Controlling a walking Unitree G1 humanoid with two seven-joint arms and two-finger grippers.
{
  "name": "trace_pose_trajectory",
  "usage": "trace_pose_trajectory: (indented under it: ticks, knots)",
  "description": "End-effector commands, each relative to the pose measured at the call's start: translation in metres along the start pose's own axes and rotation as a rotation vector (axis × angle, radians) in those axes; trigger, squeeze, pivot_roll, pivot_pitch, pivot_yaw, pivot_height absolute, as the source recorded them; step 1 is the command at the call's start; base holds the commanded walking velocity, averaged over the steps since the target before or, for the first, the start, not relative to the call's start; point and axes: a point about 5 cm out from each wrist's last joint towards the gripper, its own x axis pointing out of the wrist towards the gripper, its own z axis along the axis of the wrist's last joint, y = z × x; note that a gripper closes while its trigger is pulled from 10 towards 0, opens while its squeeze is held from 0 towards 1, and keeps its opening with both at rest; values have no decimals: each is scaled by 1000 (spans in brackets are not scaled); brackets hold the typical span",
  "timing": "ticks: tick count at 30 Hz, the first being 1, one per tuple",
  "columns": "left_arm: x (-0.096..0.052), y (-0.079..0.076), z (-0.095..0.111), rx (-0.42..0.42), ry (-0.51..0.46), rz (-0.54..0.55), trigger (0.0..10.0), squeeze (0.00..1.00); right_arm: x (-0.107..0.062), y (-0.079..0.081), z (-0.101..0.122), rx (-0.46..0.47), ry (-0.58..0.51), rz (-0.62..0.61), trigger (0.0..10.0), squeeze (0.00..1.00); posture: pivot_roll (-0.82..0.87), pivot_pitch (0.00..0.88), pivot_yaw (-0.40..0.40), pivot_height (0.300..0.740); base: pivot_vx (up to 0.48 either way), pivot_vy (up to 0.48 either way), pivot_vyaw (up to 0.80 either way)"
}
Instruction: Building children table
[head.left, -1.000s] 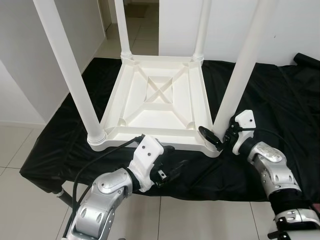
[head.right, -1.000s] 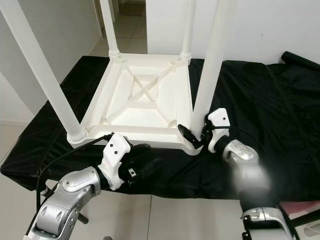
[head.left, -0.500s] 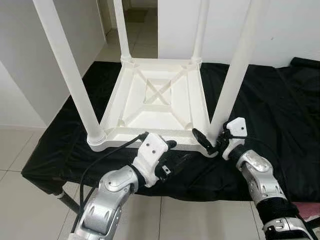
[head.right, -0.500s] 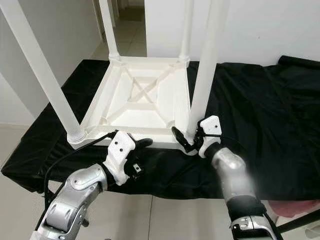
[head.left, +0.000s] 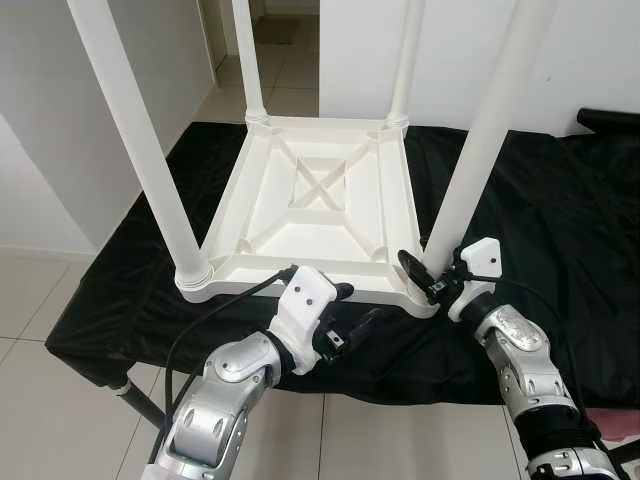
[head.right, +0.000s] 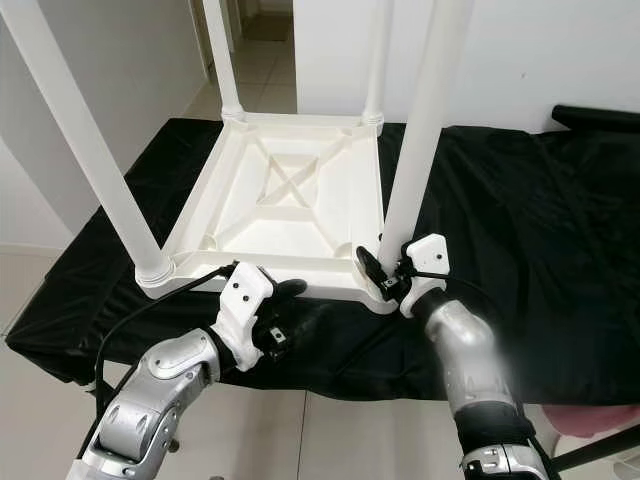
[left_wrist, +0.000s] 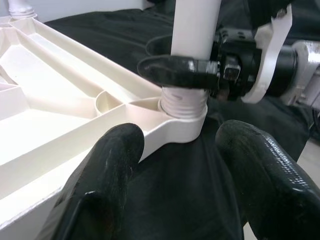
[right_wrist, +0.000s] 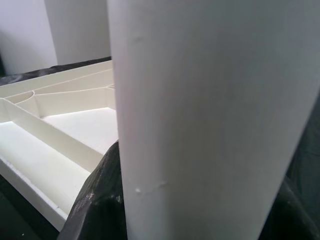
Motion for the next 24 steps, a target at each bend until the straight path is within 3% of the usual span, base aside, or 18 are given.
trace_pose_trajectory:
  ticks: [1, 2, 3, 7, 8, 12, 15, 17, 24]
  knots:
    - [-2, 5, -3, -14, 17, 93, 10000, 0, -5, 5, -12, 32, 56, 1, 0, 0, -8, 0, 44, 740, 0, 0, 0]
    - [-2, 5, -3, -24, 17, 93, 10000, 0, -5, 5, -12, 37, 60, -12, 3020, 0, -8, 0, 44, 740, 0, 0, 0]
    - [-4, 4, -5, -19, 14, 67, 10000, 0, -8, 6, -14, 35, 76, -46, 10000, 0, -20, 0, 51, 740, 0, 0, 0]
    - [-6, 2, -7, 3, 11, 26, 10000, 0, -11, 8, -15, 54, 91, -103, 10000, 0, -24, 0, 50, 740, 0, 0, 0]
    - [-4, 7, -13, 14, 51, 67, 10000, 0, -12, 9, -14, 61, 88, -180, 10000, 0, -29, 0, 50, 740, 0, 0, 0]
    - [-1, 11, -18, 29, 68, 111, 10000, 0, -14, 11, -15, 63, 91, -301, 10000, 0, -52, 0, 52, 740, 0, 0, 0]
    - [-1, 11, -19, 32, 70, 124, 10000, 0, -15, 13, -15, 61, 90, -327, 10000, 0, -52, 0, 52, 740, 0, 0, 0]
    - [1, 12, -19, 40, 55, 153, 10000, 0, -19, 21, -17, 104, 94, -426, 10000, 0, -60, 0, 48, 740, 0, 0, 0]
    - [2, 15, -19, 31, 36, 180, 10000, 0, -22, 34, -18, 168, 108, -544, 10000, 0, -63, 0, 44, 740, 0, 0, 0]
